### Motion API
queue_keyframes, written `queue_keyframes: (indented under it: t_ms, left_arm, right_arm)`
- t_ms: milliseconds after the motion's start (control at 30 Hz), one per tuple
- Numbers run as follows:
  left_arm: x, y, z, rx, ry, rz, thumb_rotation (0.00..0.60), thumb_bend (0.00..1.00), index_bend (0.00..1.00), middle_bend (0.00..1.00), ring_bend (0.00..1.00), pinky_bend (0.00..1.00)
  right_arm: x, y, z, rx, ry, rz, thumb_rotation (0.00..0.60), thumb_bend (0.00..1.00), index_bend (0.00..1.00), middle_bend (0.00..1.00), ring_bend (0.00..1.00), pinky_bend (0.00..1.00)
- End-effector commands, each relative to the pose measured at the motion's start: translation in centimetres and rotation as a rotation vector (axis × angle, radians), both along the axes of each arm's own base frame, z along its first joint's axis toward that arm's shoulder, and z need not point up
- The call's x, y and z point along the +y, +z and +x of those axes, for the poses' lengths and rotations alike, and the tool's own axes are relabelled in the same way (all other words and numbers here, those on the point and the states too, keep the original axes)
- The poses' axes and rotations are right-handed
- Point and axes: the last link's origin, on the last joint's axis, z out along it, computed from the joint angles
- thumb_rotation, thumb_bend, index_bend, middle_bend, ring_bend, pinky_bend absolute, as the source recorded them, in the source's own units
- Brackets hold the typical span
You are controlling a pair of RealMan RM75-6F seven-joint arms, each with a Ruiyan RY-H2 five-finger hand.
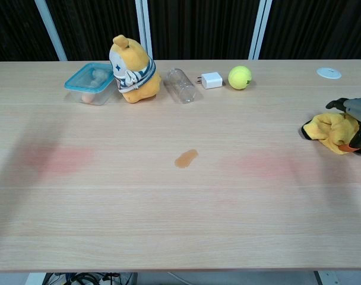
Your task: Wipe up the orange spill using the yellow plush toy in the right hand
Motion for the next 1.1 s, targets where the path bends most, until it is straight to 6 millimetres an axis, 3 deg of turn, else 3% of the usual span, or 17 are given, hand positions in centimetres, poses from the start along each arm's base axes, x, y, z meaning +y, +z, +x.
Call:
queue_keyframes:
  t_ms: [33,867,1100]
  left_arm:
    - [0.02,-0.02,0.02,0.000,-0.001,-0.001,0.600,0.02,0.00,0.00,0.00,0.00]
    - [0.01,-0.03,0.08,-0.005,-0.001,0.000,0.600,0.02,0.00,0.00,0.00,0.00]
    - [-0.02,-0.05,0.11,-0.011,0.000,-0.005,0.600,0.02,0.00,0.00,0.00,0.00]
  right_arm:
    - [-0.04,-0.04,0.00,-0.001,0.000,0.000,0.600,0.21,0.00,0.00,0.00,0.17]
    - [-0.21,-0.41,0.71,-0.002,0.017,0.008,0.600,0.23,0.00,0.00,0.00,0.17]
    - [-0.17,-0.73,0.66,0.003,0.016,0.016,0.600,0.36,0.04,0.02,0.03,0.17]
